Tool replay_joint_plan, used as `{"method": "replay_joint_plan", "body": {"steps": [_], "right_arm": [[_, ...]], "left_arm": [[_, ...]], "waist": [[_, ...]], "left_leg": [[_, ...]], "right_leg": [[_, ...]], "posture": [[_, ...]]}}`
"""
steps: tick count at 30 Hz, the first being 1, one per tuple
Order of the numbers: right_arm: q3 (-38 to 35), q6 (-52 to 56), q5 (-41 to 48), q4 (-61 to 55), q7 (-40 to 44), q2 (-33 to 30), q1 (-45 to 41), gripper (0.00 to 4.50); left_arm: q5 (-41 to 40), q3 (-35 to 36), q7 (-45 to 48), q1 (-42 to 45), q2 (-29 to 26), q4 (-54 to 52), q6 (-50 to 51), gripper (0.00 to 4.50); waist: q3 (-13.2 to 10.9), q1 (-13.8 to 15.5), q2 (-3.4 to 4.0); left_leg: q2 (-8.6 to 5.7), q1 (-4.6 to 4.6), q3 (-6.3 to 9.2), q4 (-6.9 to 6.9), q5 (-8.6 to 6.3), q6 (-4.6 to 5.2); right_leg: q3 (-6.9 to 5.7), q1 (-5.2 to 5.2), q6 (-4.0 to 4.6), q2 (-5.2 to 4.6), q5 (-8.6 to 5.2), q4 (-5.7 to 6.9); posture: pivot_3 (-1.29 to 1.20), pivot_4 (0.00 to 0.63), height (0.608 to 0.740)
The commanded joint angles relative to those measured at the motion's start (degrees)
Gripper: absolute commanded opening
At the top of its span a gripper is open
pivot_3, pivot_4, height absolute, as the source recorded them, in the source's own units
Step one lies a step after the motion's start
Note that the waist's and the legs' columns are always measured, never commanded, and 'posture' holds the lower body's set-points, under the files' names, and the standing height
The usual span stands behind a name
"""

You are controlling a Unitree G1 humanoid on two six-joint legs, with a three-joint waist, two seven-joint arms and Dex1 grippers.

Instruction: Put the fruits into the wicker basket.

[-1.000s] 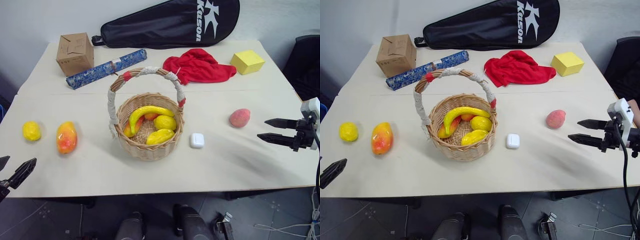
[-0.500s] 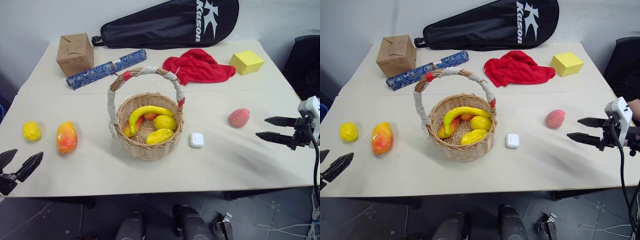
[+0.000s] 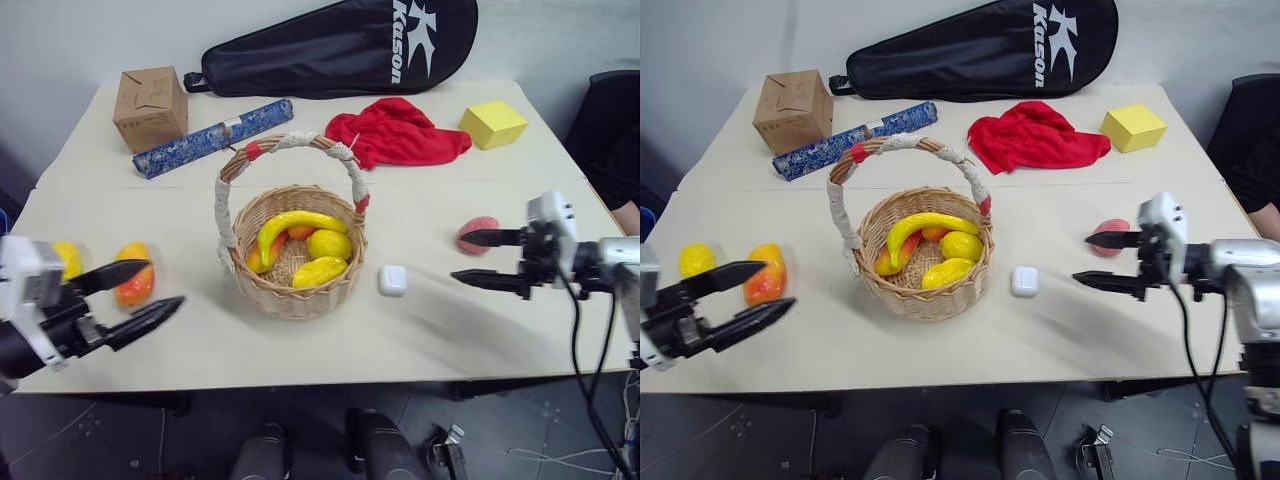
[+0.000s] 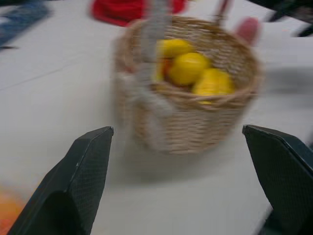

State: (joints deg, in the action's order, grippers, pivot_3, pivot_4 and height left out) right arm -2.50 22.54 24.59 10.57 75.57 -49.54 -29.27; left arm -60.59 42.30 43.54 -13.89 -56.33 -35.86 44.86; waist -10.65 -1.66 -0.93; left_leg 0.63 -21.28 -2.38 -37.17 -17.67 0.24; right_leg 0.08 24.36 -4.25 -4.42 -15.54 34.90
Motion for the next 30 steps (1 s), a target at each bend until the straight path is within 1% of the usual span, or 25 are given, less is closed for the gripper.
{"method": "replay_joint_plan", "body": {"steps": [1,4,9,13,16,20,21,22,25,26,27,30], "right_arm": [[4.34,-8.81,-6.03,2.70,-1.97,4.20,-2.26,4.50],[7.27,-13.66,-9.83,9.62,-2.63,7.98,-5.75,4.50],[10.94,-19.46,-14.10,20.05,0.24,11.15,-10.41,4.50],[12.54,-22.57,-16.57,26.71,1.74,13.44,-13.01,4.50],[13.04,-23.92,-17.41,29.28,2.39,14.99,-13.87,4.50],[12.64,-25.05,-18.34,31.71,-0.75,17.47,-14.64,4.50],[12.21,-24.88,-18.39,32.07,-1.82,17.93,-14.72,4.14],[11.62,-24.38,-17.79,32.00,-1.74,18.22,-14.50,3.96],[8.83,-21.26,-15.04,29.39,-1.94,18.12,-12.59,2.98],[7.62,-19.73,-13.94,27.62,-2.18,17.67,-11.47,2.79],[6.83,-18.56,-13.22,26.20,-2.35,17.35,-10.64,2.79],[-1.61,-9.28,-6.38,14.82,-4.86,12.71,-2.60,2.79]], "left_arm": [[-2.22,-6.96,4.55,6.58,-5.24,-2.36,0.16,4.46],[0.35,-14.57,7.66,14.19,-8.04,-1.18,-1.57,4.46],[3.59,-23.42,12.54,24.42,-8.60,2.76,-3.06,4.46],[6.38,-28.71,14.58,30.99,-7.00,5.68,-4.05,4.46],[8.07,-31.24,15.15,34.32,-5.60,7.18,-4.47,4.46],[9.67,-32.62,15.62,36.48,-4.01,8.32,-4.65,4.46],[10.26,-32.78,15.79,36.66,-3.72,8.49,-4.85,4.50],[10.67,-32.83,15.95,36.67,-3.43,8.65,-4.97,4.50],[10.87,-32.65,16.23,36.90,-2.30,9.19,-4.97,4.50],[10.89,-32.64,16.26,37.09,-1.92,9.40,-4.95,4.50],[10.96,-32.62,16.31,37.22,-1.65,9.54,-4.92,4.50],[10.93,-33.00,15.59,38.40,0.28,10.08,-4.91,4.50]], "waist": [[0.00,-0.05,0.00],[-0.01,-0.01,0.01],[-0.01,-0.03,0.01],[-0.04,-0.07,-0.04],[-0.05,-0.17,-0.05],[-0.07,-0.50,-0.10],[-0.07,-0.62,-0.10],[-0.07,-0.70,-0.10],[-0.07,-0.72,-0.10],[-0.07,-0.60,-0.10],[-0.07,-0.41,-0.10],[-0.07,0.39,-0.10]], "left_leg": [[0.00,0.00,-0.02,0.02,0.03,-0.03],[-0.01,0.00,-0.05,0.02,0.07,-0.08],[0.04,0.00,-0.20,-0.04,0.11,-0.13],[0.13,0.02,-0.27,-0.14,0.11,-0.13],[0.14,0.06,-0.36,-0.22,0.11,-0.14],[0.22,0.10,-0.42,-0.43,0.10,-0.14],[0.24,0.12,-0.42,-0.49,0.10,-0.15],[0.26,0.15,-0.42,-0.53,0.10,-0.17],[0.29,0.17,-0.40,-0.54,0.12,-0.22],[0.30,0.16,-0.36,-0.54,0.12,-0.22],[0.30,0.14,-0.33,-0.54,0.12,-0.23],[0.31,0.03,-0.28,-0.55,0.11,-0.23]], "right_leg": [[0.00,0.02,0.00,0.03,0.00,0.04],[0.00,0.07,-0.11,0.13,0.06,0.16],[0.08,0.14,-0.17,0.36,0.09,0.27],[0.19,0.13,-0.21,0.81,0.12,0.37],[0.26,0.16,-0.22,0.85,0.12,0.56],[0.30,0.16,-0.23,0.84,0.12,0.75],[0.31,0.15,-0.23,0.83,0.12,0.81],[0.33,0.15,-0.23,0.82,0.12,0.87],[0.36,0.16,-0.21,0.83,0.12,0.97],[0.35,0.16,-0.20,0.82,0.11,0.97],[0.35,0.16,-0.19,0.81,0.10,0.96],[0.32,0.18,-0.19,0.75,0.10,0.93]], "posture": [[0.00,0.150,0.740],[0.00,0.150,0.740],[0.00,0.150,0.740],[0.00,0.150,0.740],[0.00,0.150,0.740],[0.00,0.150,0.740],[0.00,0.150,0.740],[0.00,0.150,0.740],[0.00,0.150,0.740],[0.00,0.150,0.740],[0.00,0.150,0.740],[0.00,0.150,0.740]]}}
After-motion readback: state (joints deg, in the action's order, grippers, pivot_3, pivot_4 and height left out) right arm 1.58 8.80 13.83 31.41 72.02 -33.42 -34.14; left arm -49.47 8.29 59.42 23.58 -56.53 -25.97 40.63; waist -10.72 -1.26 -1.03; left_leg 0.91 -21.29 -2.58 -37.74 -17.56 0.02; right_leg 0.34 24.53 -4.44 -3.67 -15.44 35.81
